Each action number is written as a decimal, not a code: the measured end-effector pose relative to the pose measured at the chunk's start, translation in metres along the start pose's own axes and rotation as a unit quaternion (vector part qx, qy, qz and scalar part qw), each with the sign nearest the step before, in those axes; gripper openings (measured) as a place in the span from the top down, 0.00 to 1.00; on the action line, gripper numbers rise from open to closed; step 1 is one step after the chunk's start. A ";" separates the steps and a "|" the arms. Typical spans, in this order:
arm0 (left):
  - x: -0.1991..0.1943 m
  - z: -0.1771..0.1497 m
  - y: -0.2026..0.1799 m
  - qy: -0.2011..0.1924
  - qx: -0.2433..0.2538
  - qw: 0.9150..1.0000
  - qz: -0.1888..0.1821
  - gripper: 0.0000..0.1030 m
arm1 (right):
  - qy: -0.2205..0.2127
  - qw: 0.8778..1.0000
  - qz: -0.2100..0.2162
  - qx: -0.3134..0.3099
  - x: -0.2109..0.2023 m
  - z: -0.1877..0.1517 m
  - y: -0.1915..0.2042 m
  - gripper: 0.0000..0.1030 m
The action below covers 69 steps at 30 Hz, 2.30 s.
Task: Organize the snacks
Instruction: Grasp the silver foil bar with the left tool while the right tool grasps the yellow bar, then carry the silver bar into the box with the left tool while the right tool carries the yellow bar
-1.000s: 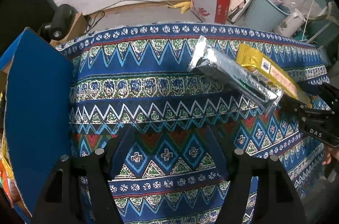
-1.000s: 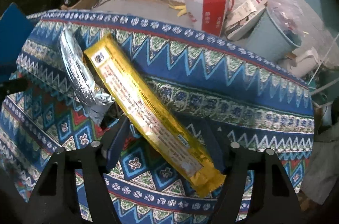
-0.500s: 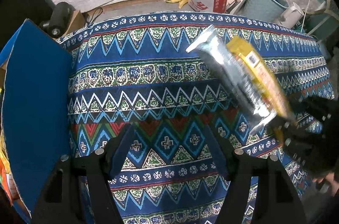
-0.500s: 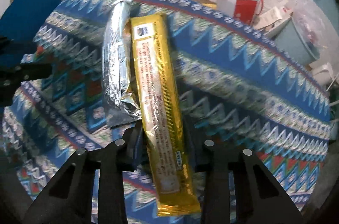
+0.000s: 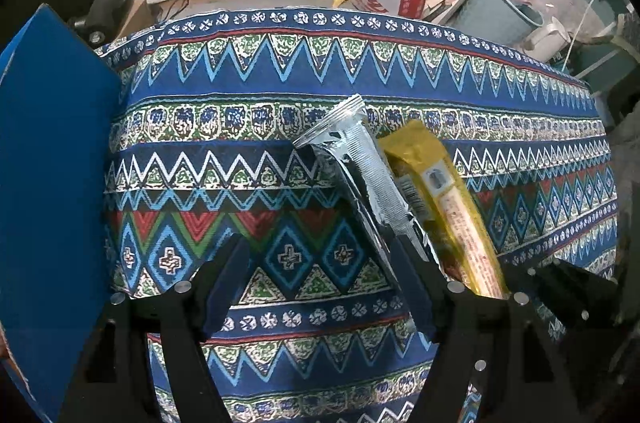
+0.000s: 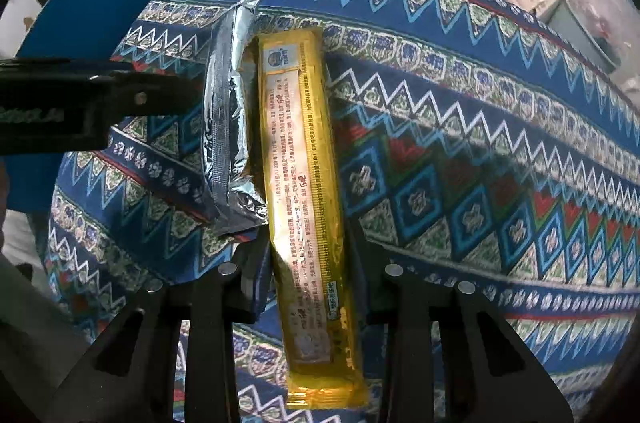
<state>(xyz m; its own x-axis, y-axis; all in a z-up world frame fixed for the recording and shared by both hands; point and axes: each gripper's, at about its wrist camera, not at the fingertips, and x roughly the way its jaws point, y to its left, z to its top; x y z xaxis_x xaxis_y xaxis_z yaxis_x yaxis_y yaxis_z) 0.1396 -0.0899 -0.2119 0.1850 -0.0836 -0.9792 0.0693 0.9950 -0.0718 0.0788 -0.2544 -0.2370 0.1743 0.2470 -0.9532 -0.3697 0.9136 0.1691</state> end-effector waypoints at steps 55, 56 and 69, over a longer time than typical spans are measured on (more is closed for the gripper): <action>-0.061 -0.035 -0.011 -0.095 0.049 0.994 -0.011 0.75 | -0.106 0.992 -0.055 0.034 -0.066 0.030 -0.027 0.71; -0.064 -0.036 -0.009 -0.099 0.049 0.994 -0.009 0.75 | -0.109 0.992 -0.054 0.034 -0.070 0.031 -0.025 0.71; -0.115 -0.059 0.027 -0.151 0.035 0.988 0.002 0.75 | -0.146 0.989 -0.030 0.005 -0.115 0.043 0.023 0.71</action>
<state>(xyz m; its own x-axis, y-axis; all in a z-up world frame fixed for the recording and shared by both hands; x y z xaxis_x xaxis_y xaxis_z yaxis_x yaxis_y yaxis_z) 0.0628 -0.0507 -0.1122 0.4683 -0.1024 -0.8776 0.1336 0.9901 -0.0443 0.0896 -0.2481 -0.1123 0.4519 0.2726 -0.8494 -0.3411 0.9326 0.1178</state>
